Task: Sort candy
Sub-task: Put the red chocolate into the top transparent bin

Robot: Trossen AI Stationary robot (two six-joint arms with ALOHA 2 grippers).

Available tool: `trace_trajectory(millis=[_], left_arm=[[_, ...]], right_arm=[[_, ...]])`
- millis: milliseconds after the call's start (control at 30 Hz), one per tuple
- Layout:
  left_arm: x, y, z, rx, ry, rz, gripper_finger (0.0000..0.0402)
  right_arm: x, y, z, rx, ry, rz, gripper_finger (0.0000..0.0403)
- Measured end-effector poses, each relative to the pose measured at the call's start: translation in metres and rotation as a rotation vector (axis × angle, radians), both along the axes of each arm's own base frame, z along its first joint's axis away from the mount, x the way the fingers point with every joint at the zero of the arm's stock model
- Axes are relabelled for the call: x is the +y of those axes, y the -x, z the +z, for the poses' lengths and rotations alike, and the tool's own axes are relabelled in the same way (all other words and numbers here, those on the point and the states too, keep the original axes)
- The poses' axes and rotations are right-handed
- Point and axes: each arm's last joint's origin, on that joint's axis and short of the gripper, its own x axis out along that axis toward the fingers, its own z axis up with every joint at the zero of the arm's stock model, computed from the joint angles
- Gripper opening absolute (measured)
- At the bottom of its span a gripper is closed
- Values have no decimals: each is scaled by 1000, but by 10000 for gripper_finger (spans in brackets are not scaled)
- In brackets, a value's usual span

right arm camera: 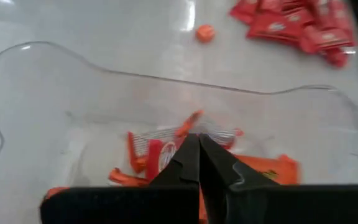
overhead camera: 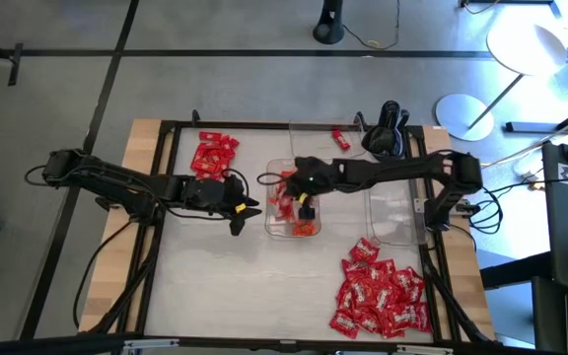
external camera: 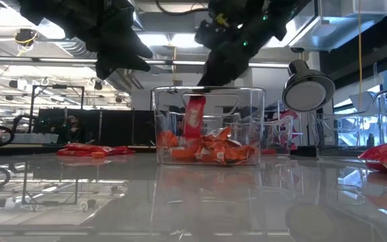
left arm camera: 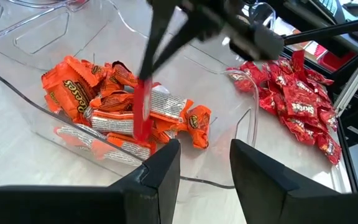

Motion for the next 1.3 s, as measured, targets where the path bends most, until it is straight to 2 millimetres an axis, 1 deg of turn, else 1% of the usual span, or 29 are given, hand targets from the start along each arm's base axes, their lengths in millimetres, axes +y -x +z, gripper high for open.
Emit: trace_trajectory(millis=[100,333,467,833,933,1100,1200,1300], left_arm=[[0,0,0,0,2,1,131],[0,0,0,1,1,0,131],[0,0,0,0,8,4,131],[0,0,0,2,2,1,131],[0,0,0,2,16,9,131],[1,0,0,1,3,35,131],[1,0,0,2,-6,53,131],[2,1,0,0,-5,64,131]], right_arm=[[-7,8,15,-27,19,-35,0],[-21,24,42,-92,35,-85,0],[-28,33,51,-93,57,-120,0],[-53,67,85,-139,144,-262,0],[-53,76,92,-127,199,-289,0],[-59,96,103,-91,284,-389,0],[-60,100,108,-108,299,-407,0],[-71,103,106,-81,339,-433,0]])
